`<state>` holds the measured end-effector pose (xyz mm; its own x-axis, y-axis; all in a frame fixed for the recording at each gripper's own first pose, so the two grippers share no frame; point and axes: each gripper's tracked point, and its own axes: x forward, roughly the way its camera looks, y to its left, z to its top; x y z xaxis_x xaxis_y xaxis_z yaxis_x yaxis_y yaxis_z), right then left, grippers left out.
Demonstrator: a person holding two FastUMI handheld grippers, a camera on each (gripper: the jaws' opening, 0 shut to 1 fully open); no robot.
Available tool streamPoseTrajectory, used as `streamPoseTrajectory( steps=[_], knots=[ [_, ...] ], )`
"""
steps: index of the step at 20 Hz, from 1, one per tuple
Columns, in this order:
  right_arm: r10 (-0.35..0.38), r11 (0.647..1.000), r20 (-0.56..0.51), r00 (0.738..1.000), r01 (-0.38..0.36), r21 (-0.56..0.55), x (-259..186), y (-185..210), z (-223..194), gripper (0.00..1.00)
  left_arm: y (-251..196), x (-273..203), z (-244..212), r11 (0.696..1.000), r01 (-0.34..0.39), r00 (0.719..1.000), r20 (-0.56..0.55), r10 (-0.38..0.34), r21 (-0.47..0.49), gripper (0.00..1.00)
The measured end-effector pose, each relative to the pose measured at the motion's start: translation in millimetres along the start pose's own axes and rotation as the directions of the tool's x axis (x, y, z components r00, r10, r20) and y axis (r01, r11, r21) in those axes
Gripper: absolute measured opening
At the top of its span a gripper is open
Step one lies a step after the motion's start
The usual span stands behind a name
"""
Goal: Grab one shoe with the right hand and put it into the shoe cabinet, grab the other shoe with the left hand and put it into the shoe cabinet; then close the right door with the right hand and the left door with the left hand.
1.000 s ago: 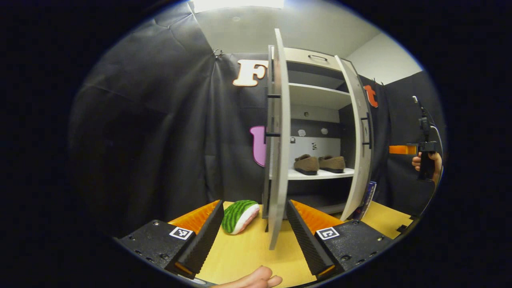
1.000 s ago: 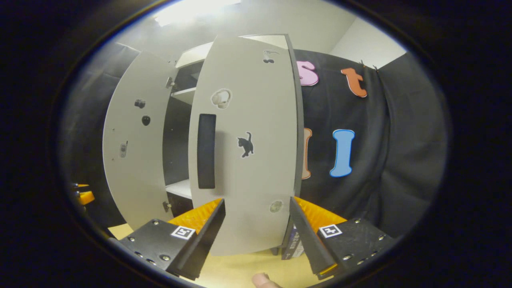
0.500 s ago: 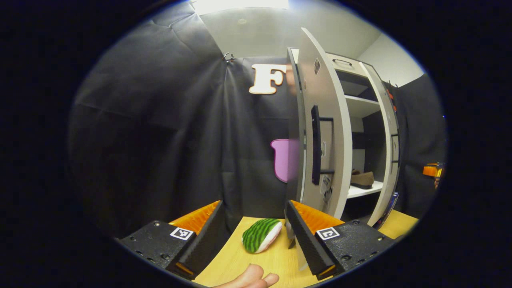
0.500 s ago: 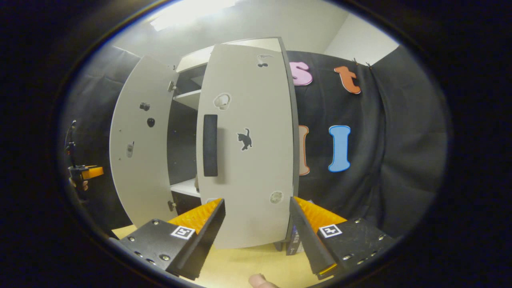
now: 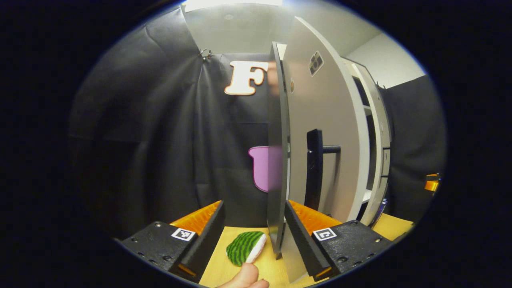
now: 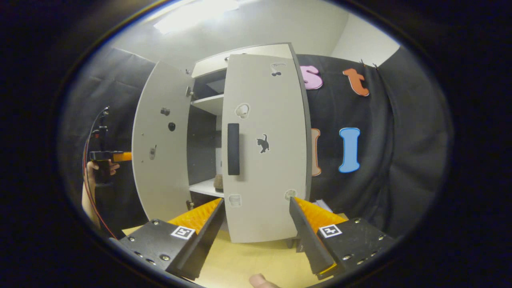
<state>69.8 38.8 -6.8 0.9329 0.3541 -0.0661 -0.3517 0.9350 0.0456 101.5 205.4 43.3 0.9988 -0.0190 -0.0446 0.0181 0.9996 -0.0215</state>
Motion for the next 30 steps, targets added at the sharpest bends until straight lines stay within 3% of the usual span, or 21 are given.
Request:
streamPoseTrajectory(
  steps=[3,8,12,13,14,15,18,19,20,21,23,28,30],
  knots=[
    [-0.009,1.000,0.014,1.000,0.009,-0.010,-9,0,2,0.97,-10,1,4,1.000,0.013,1.000,-0.013,-0.014,-0.012,0.87],
    [-0.028,0.999,0.015,0.999,0.029,-0.024,-16,1,-3,0.96,-61,6,-5,0.993,0.089,0.993,-0.073,-0.094,-0.073,0.86],
    [-0.060,0.997,0.032,0.998,0.062,-0.044,-20,-4,-5,0.98,-75,23,2,0.998,0.046,0.996,-0.069,-0.048,-0.033,0.86],
    [-0.062,0.997,0.033,0.998,0.063,-0.047,-22,-3,-7,0.99,-78,26,4,0.999,0.034,0.997,-0.064,-0.036,-0.024,0.91],
    [-0.065,0.997,0.032,0.997,0.066,-0.050,-24,-3,-8,0.97,-82,24,3,0.999,0.032,0.997,-0.065,-0.033,-0.017,0.86],
    [-0.067,0.996,0.031,0.997,0.068,-0.051,-27,-3,-8,0.97,-85,23,3,0.999,0.035,0.997,-0.066,-0.035,-0.013,0.91],
    [-0.082,0.995,0.023,0.996,0.083,-0.063,-32,-2,-13,0.97,-91,20,3,1.000,0.019,0.998,-0.064,-0.020,-0.018,0.86],
    [-0.091,0.993,0.020,0.996,0.092,-0.069,-33,-4,-14,0.97,-91,21,4,1.000,0.007,0.998,-0.055,-0.008,-0.008,0.91],
    [-0.091,0.993,0.020,0.996,0.093,-0.069,-34,-1,-15,0.97,-94,23,5,1.000,-0.002,0.999,-0.051,0.002,0.009,0.86],
    [-0.083,0.995,0.020,0.996,0.084,-0.062,-32,5,-16,0.97,-97,23,5,1.000,-0.009,0.999,-0.046,0.010,0.023,0.91],
    [-0.071,0.996,0.016,0.997,0.072,-0.043,-32,13,-20,0.97,-103,25,5,0.999,-0.021,0.999,-0.042,0.023,0.043,0.91],
    [-0.099,0.994,-0.002,0.995,0.099,-0.056,-26,18,-27,0.97,-143,29,-12,0.999,0.029,0.996,-0.090,-0.026,0.037,0.87],
    [-0.107,0.993,-0.001,0.994,0.107,-0.046,-29,21,-28,0.97,-150,18,-21,0.998,0.009,0.992,-0.126,0.000,0.068,0.94]
  ],
)
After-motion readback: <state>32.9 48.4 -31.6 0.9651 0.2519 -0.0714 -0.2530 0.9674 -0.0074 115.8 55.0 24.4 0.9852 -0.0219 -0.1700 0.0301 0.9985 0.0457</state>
